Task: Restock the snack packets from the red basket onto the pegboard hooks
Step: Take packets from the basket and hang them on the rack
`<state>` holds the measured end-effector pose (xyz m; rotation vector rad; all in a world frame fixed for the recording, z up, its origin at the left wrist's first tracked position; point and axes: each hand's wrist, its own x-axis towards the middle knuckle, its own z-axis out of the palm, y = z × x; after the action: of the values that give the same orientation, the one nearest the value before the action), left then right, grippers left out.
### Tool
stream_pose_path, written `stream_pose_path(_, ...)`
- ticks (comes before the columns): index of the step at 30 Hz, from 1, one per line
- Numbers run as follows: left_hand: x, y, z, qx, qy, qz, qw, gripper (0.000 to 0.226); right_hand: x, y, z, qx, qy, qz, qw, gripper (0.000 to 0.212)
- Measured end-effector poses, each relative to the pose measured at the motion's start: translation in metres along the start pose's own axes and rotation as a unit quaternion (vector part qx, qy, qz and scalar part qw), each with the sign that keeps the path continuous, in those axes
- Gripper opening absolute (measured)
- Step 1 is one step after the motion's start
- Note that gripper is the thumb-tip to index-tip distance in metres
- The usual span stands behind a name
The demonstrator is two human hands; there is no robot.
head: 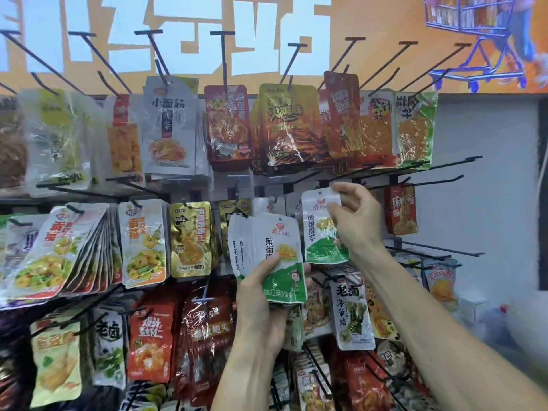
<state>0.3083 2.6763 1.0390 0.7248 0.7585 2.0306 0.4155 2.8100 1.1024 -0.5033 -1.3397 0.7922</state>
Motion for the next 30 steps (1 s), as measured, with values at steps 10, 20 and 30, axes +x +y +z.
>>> stream_pose_path(10, -0.003, 0.004, -0.006, 0.004, -0.009, 0.001, 1.000, 0.031, 0.003, 0.002, 0.001, -0.030, -0.008, -0.005, 1.000, 0.030)
stream_pose_path(20, -0.005, 0.007, -0.003, 0.006, -0.019, 0.001, 1.000, 0.029, 0.016, -0.012, -0.002, -0.173, -0.025, -0.043, 0.984, 0.032)
stream_pose_path(30, -0.002, 0.008, -0.008, -0.006, -0.017, -0.008, 1.000, 0.041, 0.017, -0.018, 0.012, -0.255, -0.008, -0.078, 0.964, 0.034)
